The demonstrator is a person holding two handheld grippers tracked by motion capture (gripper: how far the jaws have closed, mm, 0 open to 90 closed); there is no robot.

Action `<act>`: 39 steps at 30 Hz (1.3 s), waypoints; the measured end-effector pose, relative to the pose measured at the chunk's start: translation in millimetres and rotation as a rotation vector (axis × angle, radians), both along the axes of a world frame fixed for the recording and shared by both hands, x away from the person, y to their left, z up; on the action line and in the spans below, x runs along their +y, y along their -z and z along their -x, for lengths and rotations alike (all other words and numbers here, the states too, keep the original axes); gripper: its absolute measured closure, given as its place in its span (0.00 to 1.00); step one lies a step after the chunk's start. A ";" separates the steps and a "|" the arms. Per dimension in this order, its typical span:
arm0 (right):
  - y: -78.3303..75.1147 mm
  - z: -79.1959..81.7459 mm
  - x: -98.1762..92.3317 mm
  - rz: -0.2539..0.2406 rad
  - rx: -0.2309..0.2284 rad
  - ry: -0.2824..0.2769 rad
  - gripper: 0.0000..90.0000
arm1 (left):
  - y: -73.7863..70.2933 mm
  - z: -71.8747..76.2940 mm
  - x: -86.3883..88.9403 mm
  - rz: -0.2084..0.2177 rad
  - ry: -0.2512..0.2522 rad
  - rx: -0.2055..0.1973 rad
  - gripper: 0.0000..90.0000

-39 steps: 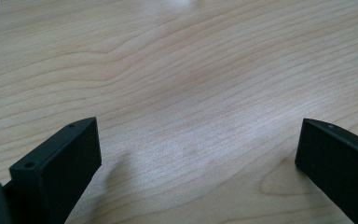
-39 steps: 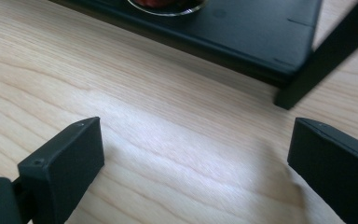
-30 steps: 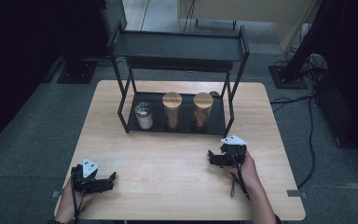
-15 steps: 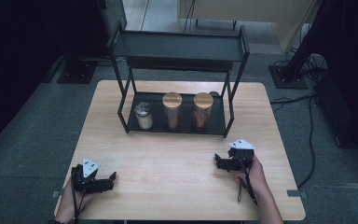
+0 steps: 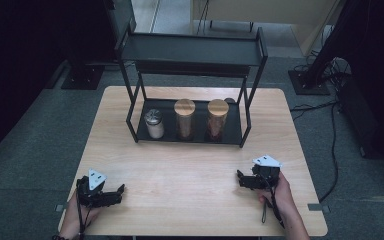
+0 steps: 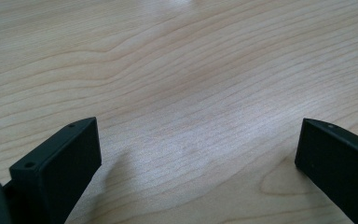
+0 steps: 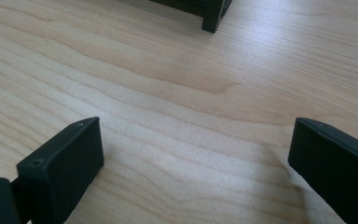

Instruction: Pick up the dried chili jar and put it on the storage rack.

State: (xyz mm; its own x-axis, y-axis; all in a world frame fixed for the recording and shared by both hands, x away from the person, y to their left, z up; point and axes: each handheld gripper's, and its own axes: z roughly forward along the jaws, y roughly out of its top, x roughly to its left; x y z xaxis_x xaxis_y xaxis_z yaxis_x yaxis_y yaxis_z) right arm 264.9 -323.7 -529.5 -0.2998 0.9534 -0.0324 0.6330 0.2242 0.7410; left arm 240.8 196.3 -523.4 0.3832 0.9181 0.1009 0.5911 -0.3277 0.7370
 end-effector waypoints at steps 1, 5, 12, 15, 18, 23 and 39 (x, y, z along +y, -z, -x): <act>0.0 1.3 -0.7 0.000 0.000 0.000 0.03 | 0.0 0.0 0.0 0.000 0.000 0.001 0.01; 0.1 6.1 -4.4 -0.001 0.000 0.008 0.03 | 0.0 0.0 0.0 0.001 0.003 0.001 0.01; 0.3 15.5 -10.2 0.003 -0.004 0.011 0.03 | 0.0 -0.1 0.2 0.003 0.002 0.003 0.01; 0.4 19.0 -13.7 0.001 -0.001 0.014 0.03 | 0.0 -0.1 0.1 0.002 0.002 0.002 0.01; 0.5 22.5 -17.8 0.000 -0.001 0.015 0.03 | 0.0 0.0 0.0 0.001 0.002 0.001 0.01; 0.6 27.3 -23.0 0.002 -0.002 0.023 0.03 | 0.0 0.0 0.1 0.001 0.000 0.001 0.01; 1.0 46.0 -47.5 0.012 -0.007 0.055 0.03 | 0.0 0.0 0.0 0.000 -0.007 -0.001 0.01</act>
